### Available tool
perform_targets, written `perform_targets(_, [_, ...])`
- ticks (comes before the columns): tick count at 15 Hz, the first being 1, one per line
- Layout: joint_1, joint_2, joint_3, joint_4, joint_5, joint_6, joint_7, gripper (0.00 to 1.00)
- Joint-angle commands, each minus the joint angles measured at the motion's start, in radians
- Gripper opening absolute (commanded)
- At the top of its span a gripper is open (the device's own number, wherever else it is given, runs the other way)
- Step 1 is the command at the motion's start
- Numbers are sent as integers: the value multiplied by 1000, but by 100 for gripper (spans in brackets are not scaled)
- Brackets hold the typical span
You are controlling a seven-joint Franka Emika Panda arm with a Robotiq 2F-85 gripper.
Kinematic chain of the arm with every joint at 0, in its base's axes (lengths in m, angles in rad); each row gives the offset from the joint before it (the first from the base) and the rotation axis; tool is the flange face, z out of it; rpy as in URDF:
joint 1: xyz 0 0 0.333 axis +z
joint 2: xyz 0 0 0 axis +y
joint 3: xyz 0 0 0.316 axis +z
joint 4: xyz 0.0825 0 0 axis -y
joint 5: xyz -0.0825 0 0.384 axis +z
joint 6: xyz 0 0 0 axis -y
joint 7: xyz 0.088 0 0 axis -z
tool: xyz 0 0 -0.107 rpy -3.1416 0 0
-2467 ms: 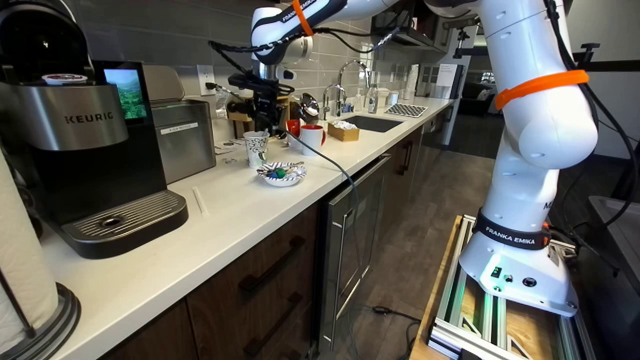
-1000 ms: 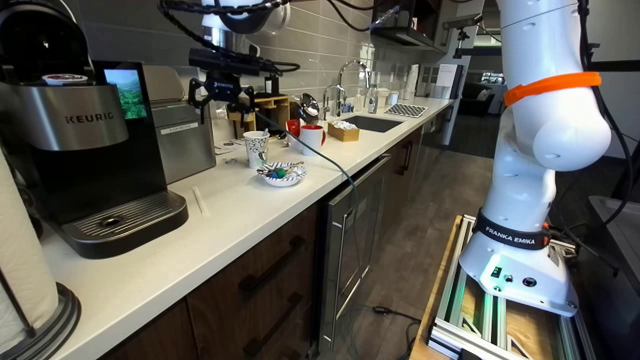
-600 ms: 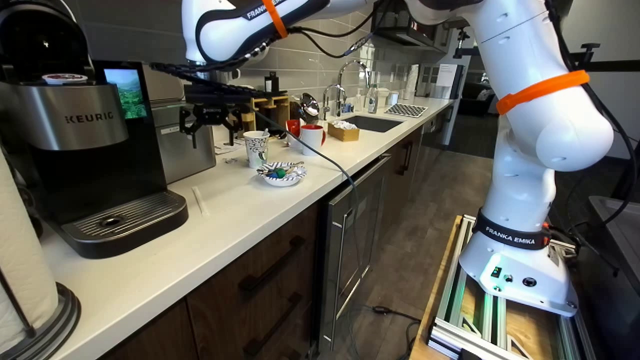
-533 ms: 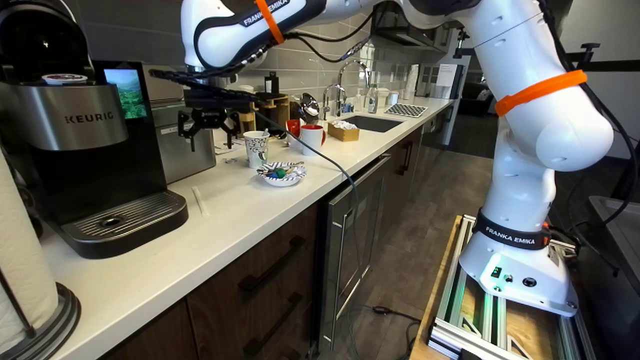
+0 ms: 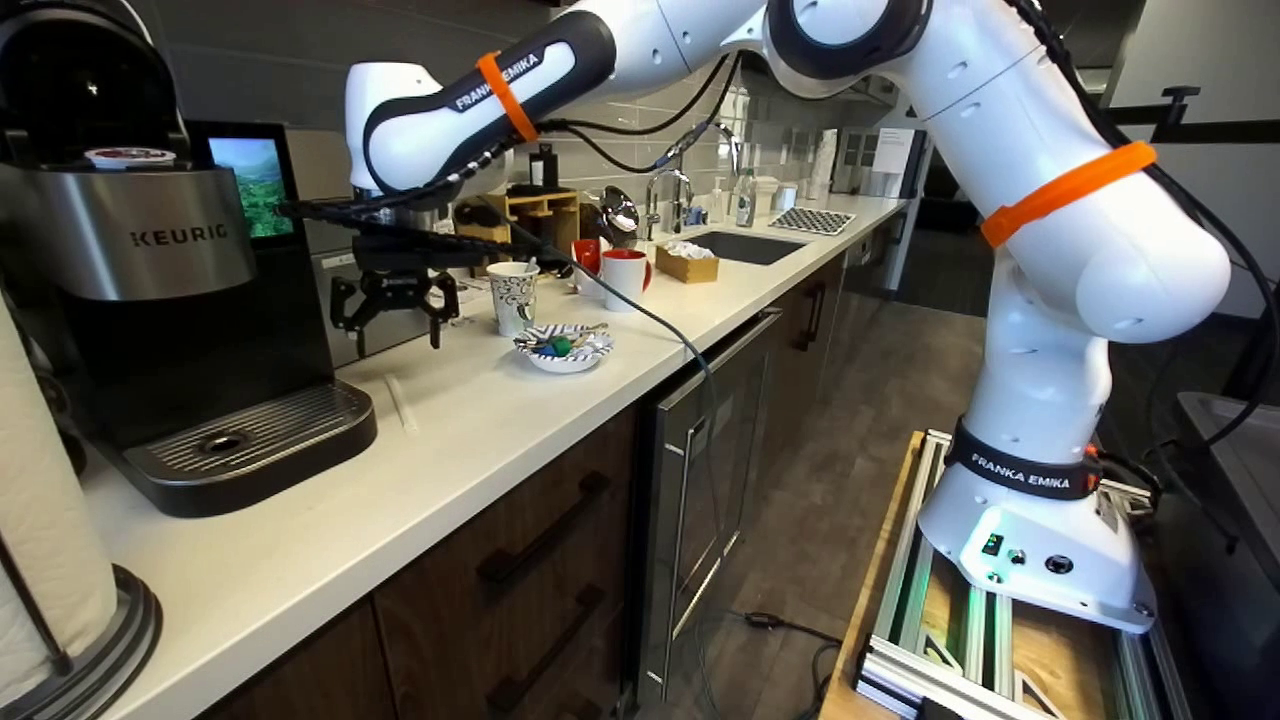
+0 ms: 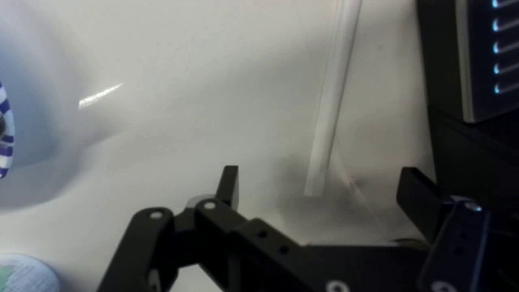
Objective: Move the coffee cup on the left to the right then put the white straw in the cup.
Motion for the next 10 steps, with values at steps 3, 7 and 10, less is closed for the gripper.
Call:
perform_targets(3, [18,36,-30,19,49,18,-8,100])
perform_targets(7, [52,58,-59,46,21,6,23,96])
perform_targets(10, [72,65,-79,48,12,-2,35,88])
